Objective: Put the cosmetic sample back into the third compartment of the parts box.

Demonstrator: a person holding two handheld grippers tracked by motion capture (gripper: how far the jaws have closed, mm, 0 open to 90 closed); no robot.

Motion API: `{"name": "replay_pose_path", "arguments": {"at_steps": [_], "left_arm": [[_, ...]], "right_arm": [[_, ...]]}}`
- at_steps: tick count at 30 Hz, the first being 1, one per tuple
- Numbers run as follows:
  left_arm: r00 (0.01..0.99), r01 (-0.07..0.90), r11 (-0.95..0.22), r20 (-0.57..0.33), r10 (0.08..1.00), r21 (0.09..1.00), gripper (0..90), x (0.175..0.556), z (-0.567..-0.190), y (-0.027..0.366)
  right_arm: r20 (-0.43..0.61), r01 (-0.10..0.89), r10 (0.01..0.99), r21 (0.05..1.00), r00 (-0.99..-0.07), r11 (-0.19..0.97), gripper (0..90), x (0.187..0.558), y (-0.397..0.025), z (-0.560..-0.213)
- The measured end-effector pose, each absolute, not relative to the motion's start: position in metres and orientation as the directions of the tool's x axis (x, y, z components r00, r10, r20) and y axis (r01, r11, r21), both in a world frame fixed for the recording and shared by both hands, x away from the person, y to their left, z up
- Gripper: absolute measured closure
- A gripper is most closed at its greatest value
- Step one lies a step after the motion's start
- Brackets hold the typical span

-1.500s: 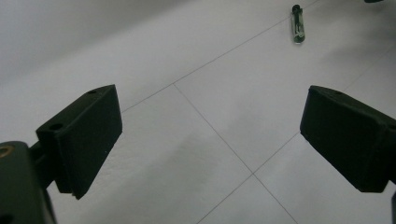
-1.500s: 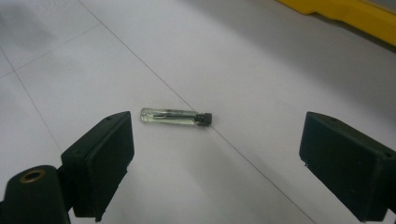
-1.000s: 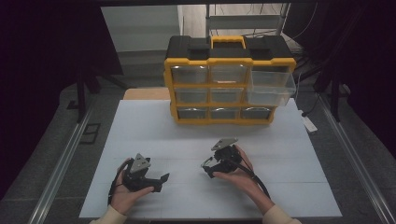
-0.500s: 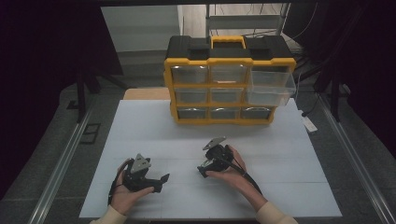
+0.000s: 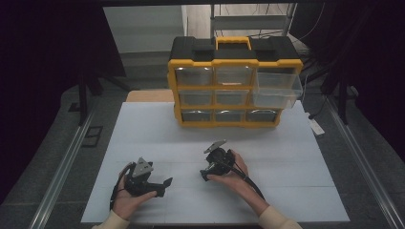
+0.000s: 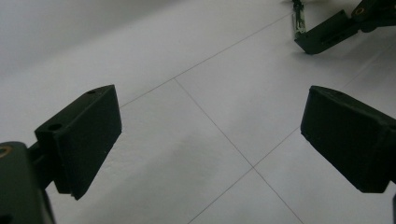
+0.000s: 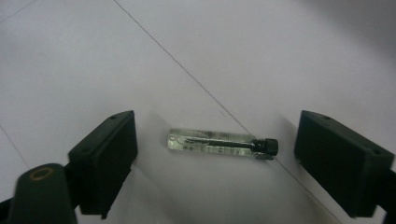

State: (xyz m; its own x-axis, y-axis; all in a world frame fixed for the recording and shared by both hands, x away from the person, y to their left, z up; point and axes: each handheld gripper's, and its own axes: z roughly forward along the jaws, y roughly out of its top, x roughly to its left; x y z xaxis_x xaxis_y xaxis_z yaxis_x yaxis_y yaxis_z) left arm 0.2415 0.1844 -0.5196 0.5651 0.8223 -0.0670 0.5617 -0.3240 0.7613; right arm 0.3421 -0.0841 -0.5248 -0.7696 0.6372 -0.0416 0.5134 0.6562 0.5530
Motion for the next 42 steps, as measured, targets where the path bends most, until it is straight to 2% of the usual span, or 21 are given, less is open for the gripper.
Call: {"name": "replay_pose_path", "arguments": {"at_steps": [5, 8, 12, 23, 42], "left_arm": [[0.561, 0.566, -0.323, -0.067, 0.825, 0.759, 5.7, 0.242, -0.521, 0.186], [0.556, 0.564, -0.321, -0.063, 0.829, 0.761, 5.7, 0.241, -0.52, 0.187], [0.554, 0.562, -0.317, -0.064, 0.83, 0.764, 5.7, 0.241, -0.519, 0.188], [0.551, 0.561, -0.316, -0.061, 0.832, 0.765, 5.7, 0.241, -0.52, 0.189], [0.551, 0.56, -0.315, -0.061, 0.832, 0.766, 5.9, 0.241, -0.521, 0.187]], "right_arm": [[-0.044, 0.518, 0.645, 0.556, -0.763, 0.65, 24.4, 0.341, -0.084, -0.523], [-0.043, 0.523, 0.651, 0.557, -0.757, 0.645, 34.2, 0.34, -0.086, -0.521], [-0.041, 0.521, 0.65, 0.561, -0.759, 0.643, 39.6, 0.34, -0.086, -0.52], [-0.032, 0.519, 0.653, 0.577, -0.757, 0.63, 39.9, 0.34, -0.089, -0.52], [0.003, 0.459, 0.641, 0.701, -0.767, 0.545, 39.9, 0.332, -0.121, -0.485]]}}
